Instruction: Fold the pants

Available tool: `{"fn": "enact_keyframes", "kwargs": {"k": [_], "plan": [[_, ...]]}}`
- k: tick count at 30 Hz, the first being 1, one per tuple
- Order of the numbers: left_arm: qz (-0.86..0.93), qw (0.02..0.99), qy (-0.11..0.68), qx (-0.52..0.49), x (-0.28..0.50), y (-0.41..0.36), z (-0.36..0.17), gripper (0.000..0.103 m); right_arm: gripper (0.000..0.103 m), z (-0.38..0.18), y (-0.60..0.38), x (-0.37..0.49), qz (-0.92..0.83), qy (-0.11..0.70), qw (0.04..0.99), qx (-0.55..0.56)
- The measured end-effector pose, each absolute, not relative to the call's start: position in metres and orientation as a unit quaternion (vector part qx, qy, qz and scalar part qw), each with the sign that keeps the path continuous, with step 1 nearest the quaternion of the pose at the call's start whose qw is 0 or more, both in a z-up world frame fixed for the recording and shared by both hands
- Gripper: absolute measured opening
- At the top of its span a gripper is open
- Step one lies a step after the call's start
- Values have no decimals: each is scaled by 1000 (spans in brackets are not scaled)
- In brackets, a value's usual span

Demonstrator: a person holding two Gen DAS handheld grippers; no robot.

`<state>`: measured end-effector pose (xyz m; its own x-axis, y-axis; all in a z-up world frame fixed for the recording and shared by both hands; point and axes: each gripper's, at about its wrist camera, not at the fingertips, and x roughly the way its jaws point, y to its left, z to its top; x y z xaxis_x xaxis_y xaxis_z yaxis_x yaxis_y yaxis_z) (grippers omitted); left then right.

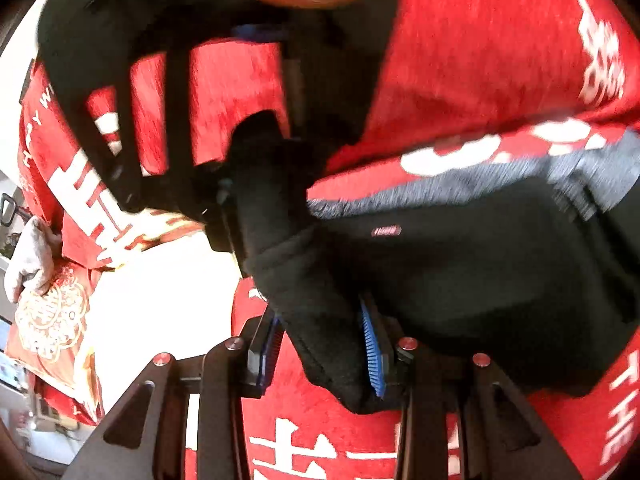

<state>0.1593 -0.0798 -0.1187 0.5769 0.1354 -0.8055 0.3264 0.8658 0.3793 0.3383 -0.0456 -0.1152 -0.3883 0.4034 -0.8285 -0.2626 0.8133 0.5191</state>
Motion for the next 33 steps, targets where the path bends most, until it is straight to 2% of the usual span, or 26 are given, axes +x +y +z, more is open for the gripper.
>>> {"fn": "enact_keyframes", "kwargs": {"k": [8, 16, 24, 33], "plan": [[-106, 874, 416, 228, 134, -139, -49, 37, 20, -46, -165, 308, 332, 697, 609, 182], [-211, 858, 382, 273, 94, -257, -22, 37, 20, -15, -333, 245, 311, 616, 659, 300], [-283, 812, 390, 328, 55, -370, -53, 37, 20, -54, -473, 177, 230, 588, 673, 385], [-299, 752, 444, 384, 31, -412, -132, 37, 20, -155, -522, 138, 175, 615, 640, 426]]}}
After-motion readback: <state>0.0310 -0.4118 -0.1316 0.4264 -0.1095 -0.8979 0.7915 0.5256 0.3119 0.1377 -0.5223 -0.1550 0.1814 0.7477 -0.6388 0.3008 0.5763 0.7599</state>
